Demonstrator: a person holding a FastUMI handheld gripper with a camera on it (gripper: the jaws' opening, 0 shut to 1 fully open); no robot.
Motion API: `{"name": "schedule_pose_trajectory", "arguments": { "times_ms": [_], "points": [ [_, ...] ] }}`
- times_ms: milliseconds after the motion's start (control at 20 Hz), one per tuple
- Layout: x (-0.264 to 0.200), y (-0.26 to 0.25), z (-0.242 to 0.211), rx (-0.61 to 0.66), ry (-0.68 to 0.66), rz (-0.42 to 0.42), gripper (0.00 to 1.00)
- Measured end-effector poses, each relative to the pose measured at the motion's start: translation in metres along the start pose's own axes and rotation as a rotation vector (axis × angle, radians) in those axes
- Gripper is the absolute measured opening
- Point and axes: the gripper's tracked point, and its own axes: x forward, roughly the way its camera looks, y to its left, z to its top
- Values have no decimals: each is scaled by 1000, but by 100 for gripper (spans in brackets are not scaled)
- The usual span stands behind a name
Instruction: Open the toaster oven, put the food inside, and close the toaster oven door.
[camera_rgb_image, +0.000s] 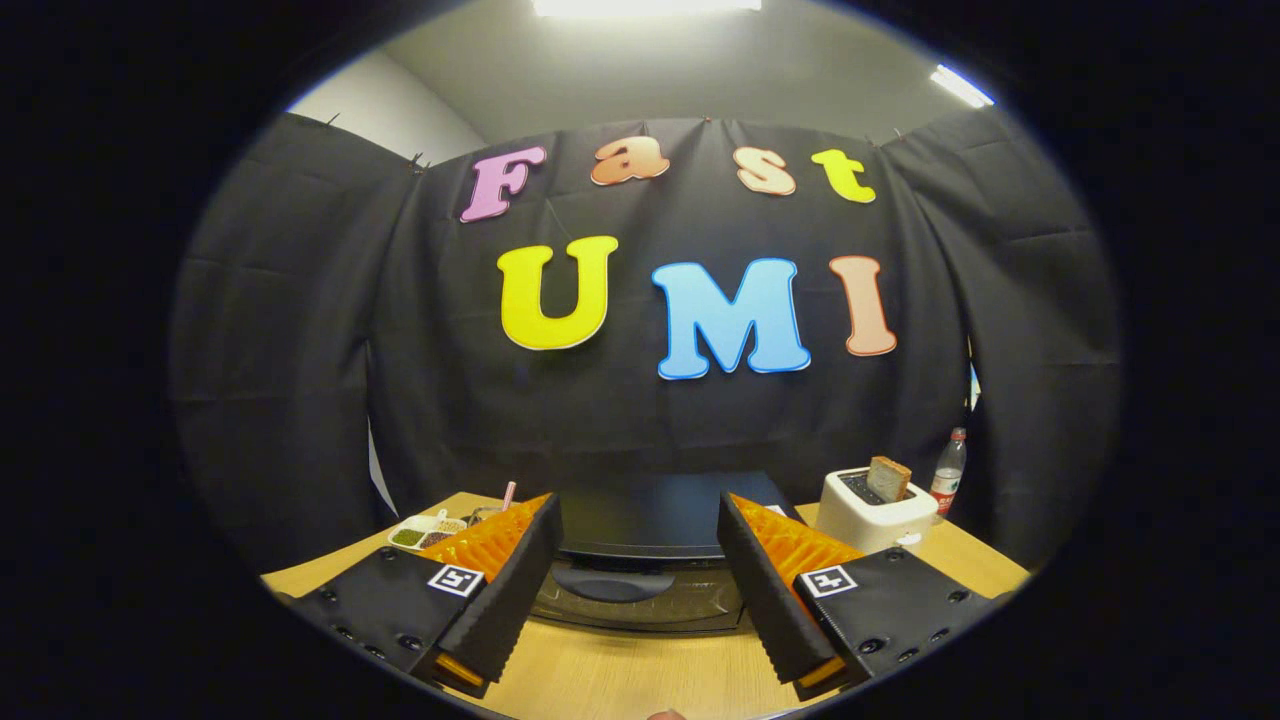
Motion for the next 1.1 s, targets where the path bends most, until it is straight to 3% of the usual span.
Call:
{"name": "schedule_pose_trajectory", "arguments": {
  "times_ms": [400,700,1100],
  "points": [
    [53,25,-55,-35,97,18,99],
    [72,27,-93,-62,159,-24,99],
    [69,26,-98,-47,125,-44,100]
  ]
}}
